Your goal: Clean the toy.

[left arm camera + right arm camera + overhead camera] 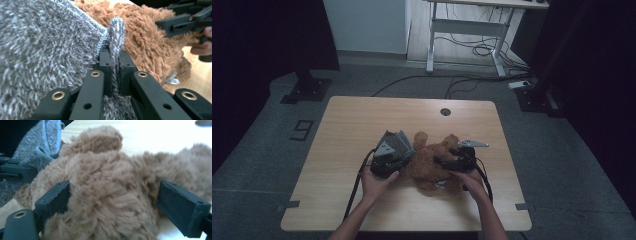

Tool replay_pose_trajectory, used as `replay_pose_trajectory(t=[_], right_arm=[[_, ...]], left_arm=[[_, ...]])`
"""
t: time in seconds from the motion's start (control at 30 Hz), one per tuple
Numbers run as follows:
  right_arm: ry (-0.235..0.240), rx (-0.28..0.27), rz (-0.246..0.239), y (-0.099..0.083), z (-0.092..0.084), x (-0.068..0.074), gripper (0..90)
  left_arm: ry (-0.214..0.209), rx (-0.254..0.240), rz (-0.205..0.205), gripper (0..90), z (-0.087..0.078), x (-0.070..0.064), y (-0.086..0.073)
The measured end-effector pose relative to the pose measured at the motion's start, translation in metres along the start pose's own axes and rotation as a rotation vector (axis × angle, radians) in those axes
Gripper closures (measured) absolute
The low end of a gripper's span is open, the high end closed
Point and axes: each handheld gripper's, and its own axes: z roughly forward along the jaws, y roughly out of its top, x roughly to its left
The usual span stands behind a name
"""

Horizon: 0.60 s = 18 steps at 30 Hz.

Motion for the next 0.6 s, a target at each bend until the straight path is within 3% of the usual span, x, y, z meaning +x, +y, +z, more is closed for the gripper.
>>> replay_pose_trajectory(t=[0.1,0.17,0.33,0.43,0.6], right_arm=[[0.041,0.013,0.023,-0.011,0.001,-0.001,17.5],[0.058,0.006,0.011,-0.020,0.000,0.000,23.9],[0.049,-0.021,-0.085,-0.030,-0.008,0.010,44.1],[0.021,-0.052,-0.130,-0.038,-0.011,0.017,51.0],[-0.014,-0.112,-0.177,-0.050,-0.013,0.025,54.1]], left_arm=[[-0.004,-0.004,0.005,83.3,-0.003,-0.003,-0.003],[-0.011,-0.008,0.003,83.3,-0.006,-0.005,-0.004],[-0.048,-0.012,-0.029,82.9,-0.014,-0.007,-0.002],[-0.054,-0.014,-0.016,82.5,-0.021,-0.014,0.011],[-0.076,-0.032,0.070,82.6,-0.018,-0.044,0.053]])
